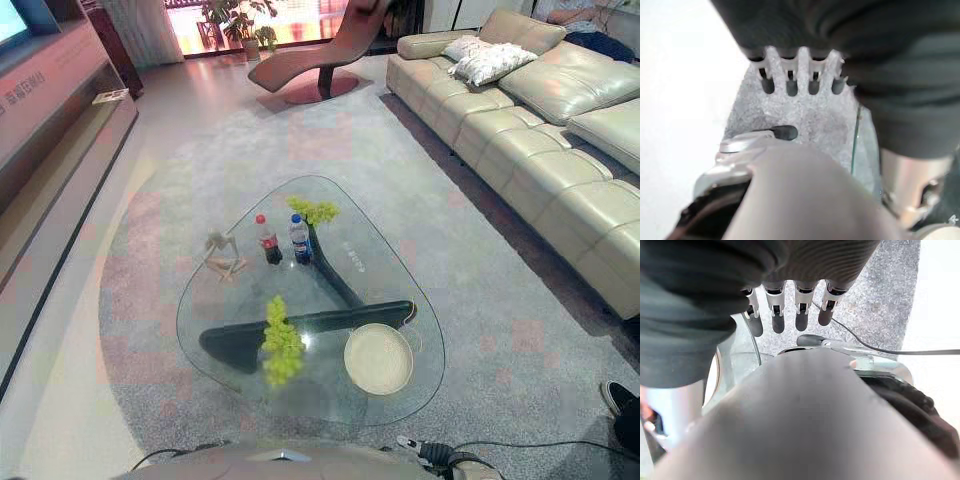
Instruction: Pick up fruits into the plate
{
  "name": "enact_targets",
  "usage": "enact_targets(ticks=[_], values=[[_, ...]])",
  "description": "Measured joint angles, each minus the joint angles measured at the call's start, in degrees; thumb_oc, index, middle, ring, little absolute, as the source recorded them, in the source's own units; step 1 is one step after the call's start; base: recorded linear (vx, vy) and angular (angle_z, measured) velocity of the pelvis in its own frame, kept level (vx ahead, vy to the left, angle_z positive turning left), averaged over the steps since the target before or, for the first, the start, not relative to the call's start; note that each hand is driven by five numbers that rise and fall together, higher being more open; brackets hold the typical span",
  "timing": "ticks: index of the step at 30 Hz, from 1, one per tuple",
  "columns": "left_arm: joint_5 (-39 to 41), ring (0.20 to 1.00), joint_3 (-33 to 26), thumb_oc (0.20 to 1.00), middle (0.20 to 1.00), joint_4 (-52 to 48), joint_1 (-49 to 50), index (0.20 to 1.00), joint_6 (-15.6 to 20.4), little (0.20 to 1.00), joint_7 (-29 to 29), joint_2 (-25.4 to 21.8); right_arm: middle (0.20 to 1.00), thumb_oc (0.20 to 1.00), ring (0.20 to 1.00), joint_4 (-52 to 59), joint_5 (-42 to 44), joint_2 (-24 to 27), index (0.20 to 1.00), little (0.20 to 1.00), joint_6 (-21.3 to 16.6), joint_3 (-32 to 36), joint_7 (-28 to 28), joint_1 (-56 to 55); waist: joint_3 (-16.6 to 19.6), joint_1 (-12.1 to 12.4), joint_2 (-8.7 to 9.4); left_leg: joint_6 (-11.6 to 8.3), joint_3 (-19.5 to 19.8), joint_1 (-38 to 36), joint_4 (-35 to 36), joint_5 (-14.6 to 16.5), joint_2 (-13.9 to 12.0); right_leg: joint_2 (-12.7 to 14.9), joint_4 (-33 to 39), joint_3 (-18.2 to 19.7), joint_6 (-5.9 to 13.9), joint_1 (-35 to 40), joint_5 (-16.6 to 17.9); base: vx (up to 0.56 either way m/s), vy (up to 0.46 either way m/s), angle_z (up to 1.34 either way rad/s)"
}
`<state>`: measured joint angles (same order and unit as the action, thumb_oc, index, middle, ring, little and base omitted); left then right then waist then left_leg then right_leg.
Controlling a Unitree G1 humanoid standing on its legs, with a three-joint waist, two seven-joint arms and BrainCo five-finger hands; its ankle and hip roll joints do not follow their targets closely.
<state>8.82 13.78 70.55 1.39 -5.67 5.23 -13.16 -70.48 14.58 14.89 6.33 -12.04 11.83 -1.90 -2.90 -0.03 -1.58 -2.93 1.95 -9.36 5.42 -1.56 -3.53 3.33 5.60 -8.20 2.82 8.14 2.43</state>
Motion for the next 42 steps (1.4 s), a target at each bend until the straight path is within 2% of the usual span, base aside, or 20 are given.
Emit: enact_targets(ticks=[9, 31, 38, 42], values=[[0.0, 1.0, 0.0, 1.0, 1.0, 0.1, 0.0, 1.0, 1.3, 1.0, -1.5, 0.0, 1.0, 1.0, 1.0, 0.0, 0.0, 0.0, 1.0, 1.0, 0.0, 0.0, 0.0, 0.0, 0.0, 0.0, 0.26, -0.01, 0.0, 0.0, 0.0, 0.0, 0.0, 0.0, 0.0, 0.0, 0.14, 0.0, 0.1, 0.01, -0.006, 0.01], [0.0, 1.0, 0.0, 1.0, 1.0, 0.2, 0.0, 1.0, 0.7, 1.0, -2.7, 0.0, 1.0, 1.0, 1.0, -0.2, 0.0, -0.2, 1.0, 1.0, 0.0, 0.0, 0.2, -0.1, 0.0, 0.0, 0.77, -0.01, -0.6, 0.1, 0.0, 0.0, 0.0, -0.1, 0.0, 1.1, 0.15, -0.6, 0.1, 0.0, -0.002, -0.01], [-0.5, 1.0, 0.0, 1.0, 1.0, 0.2, -0.1, 1.0, -0.4, 1.0, -4.8, 0.0, 1.0, 1.0, 1.0, -0.3, 0.1, -0.2, 1.0, 1.0, 0.1, 0.0, 0.5, -0.1, -0.2, -0.1, 0.88, -0.02, -0.7, 0.9, 0.0, 0.0, -0.1, -0.1, 0.0, 1.2, 0.38, -1.4, -0.1, 0.0, -0.003, -0.01], [-1.1, 1.0, 0.2, 1.0, 1.0, 0.1, -0.8, 1.0, -0.2, 1.0, -6.2, -0.1, 1.0, 1.0, 1.0, -0.2, 0.4, 0.1, 1.0, 1.0, 0.2, -0.1, 0.9, 0.6, -1.6, -0.2, 0.55, -0.12, -1.0, 2.2, 0.0, -0.2, -0.1, -0.2, 0.0, 1.3, 0.27, -2.8, 0.1, -0.02, -0.021, -0.02]])
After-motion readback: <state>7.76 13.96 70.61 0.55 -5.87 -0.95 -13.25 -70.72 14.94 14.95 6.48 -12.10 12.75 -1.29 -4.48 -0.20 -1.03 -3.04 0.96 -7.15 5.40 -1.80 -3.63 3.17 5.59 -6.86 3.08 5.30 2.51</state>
